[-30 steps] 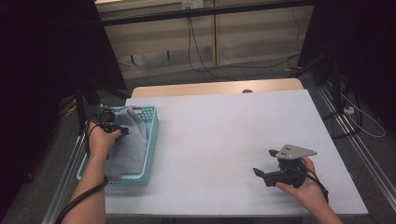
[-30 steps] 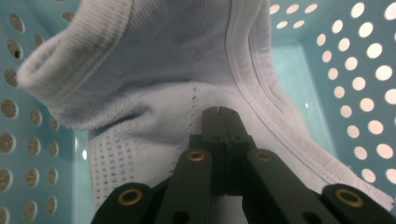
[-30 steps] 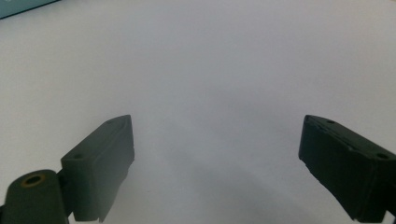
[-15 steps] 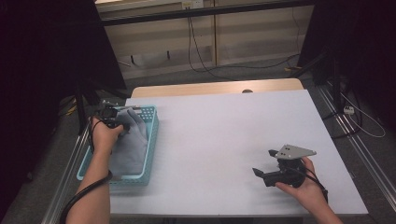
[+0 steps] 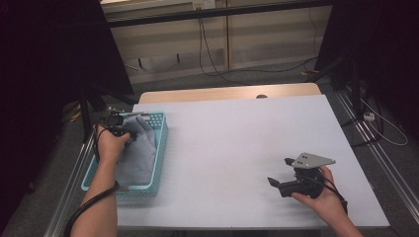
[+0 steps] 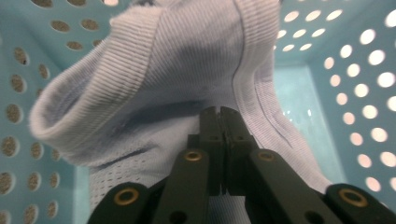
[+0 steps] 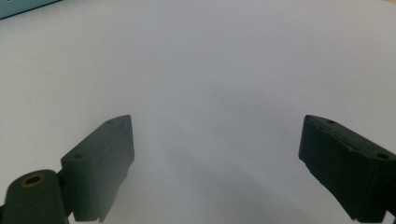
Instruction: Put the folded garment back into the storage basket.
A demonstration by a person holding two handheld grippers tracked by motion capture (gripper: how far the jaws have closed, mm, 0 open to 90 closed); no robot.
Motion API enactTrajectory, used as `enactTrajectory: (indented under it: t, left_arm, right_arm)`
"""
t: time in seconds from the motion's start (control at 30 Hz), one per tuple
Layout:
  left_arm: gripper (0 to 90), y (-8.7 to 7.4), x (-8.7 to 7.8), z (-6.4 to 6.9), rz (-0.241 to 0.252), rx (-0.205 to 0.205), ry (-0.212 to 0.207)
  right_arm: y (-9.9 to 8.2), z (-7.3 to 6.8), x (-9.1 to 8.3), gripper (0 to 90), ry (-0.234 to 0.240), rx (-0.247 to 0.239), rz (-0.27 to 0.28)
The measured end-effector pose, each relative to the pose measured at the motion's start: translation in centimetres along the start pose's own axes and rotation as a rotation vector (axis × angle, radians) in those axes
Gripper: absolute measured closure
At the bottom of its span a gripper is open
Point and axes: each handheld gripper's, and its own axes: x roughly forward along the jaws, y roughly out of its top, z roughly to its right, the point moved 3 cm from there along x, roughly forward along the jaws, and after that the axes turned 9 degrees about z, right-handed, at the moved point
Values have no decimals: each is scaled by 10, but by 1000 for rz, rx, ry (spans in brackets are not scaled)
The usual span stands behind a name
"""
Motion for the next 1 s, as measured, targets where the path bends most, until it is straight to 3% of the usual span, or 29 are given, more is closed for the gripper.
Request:
enactTrajectory:
  t: [0.17,0.63,1.0]
  left_arm:
    - [861,5,-9,3,13,2,-5]
    - [714,14,-24,24,-11,-10,-59]
    - [638,22,-39,44,-12,42,-94]
  right_arm:
    - [0,1,0,105,0,-1,-1]
    - [2,1,-1,104,-1,-3,7]
    - [3,3,-2,103,-6,5,12]
